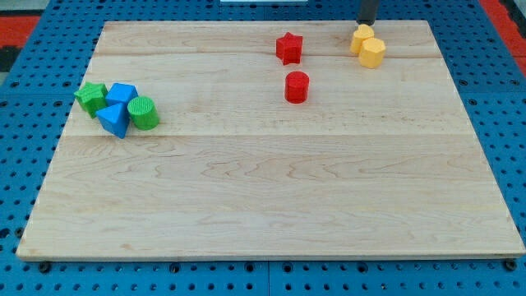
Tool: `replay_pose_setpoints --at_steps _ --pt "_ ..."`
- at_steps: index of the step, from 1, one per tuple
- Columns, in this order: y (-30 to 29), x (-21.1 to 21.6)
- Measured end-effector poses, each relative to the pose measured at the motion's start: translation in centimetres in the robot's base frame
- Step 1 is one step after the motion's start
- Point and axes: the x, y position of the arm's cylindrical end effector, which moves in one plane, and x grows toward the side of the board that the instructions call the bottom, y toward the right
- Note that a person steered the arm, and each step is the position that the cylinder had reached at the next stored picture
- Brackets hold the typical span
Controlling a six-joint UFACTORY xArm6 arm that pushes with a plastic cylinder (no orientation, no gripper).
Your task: Push green star and green circle to the center
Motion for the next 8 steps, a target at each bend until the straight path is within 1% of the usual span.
replay_pose_setpoints --at_steps 2,4,5,6,8 --pt "-0.4 0.0" --pt "-3.6 0.1" --pt "-3.6 0.9" --pt "-7.7 2.2" --pt "-8.4 2.2"
